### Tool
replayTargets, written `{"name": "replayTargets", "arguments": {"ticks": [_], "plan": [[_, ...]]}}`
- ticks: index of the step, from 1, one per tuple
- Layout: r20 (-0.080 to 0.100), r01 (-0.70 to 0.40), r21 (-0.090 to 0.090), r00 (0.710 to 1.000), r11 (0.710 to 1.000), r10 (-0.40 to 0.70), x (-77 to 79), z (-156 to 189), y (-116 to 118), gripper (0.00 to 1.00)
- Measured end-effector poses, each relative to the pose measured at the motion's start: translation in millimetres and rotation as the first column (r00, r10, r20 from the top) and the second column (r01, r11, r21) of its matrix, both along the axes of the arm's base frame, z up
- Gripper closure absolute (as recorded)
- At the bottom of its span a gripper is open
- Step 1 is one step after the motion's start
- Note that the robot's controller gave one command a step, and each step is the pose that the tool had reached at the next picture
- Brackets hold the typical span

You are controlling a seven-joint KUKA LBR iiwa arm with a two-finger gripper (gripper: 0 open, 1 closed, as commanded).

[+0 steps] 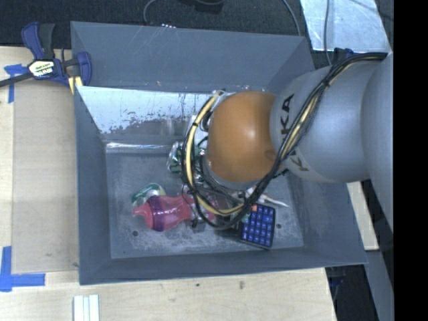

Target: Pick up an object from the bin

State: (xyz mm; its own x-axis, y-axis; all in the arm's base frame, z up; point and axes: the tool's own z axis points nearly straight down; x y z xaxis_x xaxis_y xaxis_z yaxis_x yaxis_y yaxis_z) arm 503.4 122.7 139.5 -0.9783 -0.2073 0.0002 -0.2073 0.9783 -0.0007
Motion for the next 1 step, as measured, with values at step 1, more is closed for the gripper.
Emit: {"name": "replayTargets", "arguments": {"ticks": [1], "plan": [[0.002, 0.000, 0.000, 1.000, 1.000, 0.000, 0.6, 17.9, 0.1, 1.00]]}}
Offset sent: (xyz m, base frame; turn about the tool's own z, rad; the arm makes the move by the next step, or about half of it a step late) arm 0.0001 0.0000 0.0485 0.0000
